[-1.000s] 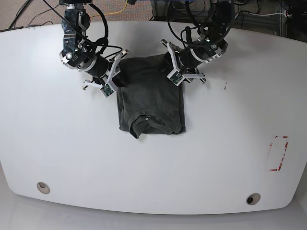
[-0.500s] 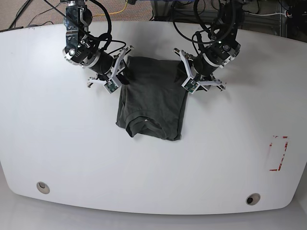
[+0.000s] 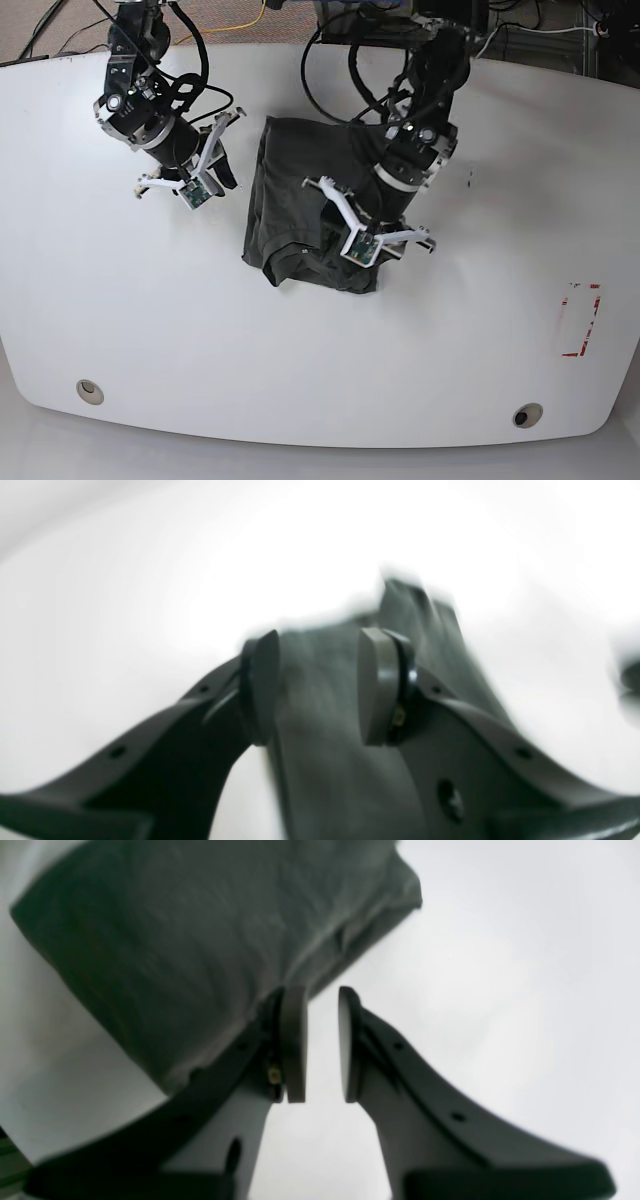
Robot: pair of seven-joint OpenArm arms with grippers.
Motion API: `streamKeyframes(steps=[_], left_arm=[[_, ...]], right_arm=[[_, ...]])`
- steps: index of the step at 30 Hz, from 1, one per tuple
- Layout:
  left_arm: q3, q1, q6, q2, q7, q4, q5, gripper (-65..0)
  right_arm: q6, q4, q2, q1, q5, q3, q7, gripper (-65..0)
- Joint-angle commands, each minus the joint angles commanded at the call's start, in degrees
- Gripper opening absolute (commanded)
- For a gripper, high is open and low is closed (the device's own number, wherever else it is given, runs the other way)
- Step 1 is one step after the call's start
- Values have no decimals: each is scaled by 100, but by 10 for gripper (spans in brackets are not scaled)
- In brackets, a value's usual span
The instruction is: Layout the t-shirt on the table in an organized manner, then fold the t-shirt properly
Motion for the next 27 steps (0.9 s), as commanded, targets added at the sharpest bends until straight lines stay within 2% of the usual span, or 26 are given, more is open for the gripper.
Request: streamKeyframes(steps=[3, 5, 8, 14, 19, 20, 24, 27], left_arm=[[440, -246, 642, 122, -360, -598, 325, -414], [651, -325, 879, 122, -501, -1011, 615, -414], [905, -352, 1011, 122, -756, -1538, 879, -414], [1037, -316, 1011, 122, -1178, -2295, 862, -414], [818, -255, 993, 122, -1345, -3182, 853, -414], [738, -193, 985, 122, -1503, -3376, 853, -414], [554, 26, 941, -237, -1934, -3587, 853, -413], [387, 167, 624, -633, -2022, -3578, 853, -413]], right_arm=[[0, 0, 0, 0, -18, 264, -9, -553], [0, 0, 0, 9, -35, 396, -9, -553], [0, 0, 0, 9, -35, 554, -9, -553], [0, 0, 0, 0, 0, 738, -9, -553], [0, 0, -9, -9, 9, 914, -9, -550], [0, 0, -18, -9, 9, 914, -9, -550], [0, 0, -44, -9, 9, 897, -9, -553], [0, -9, -44, -9, 9, 888, -9, -553]])
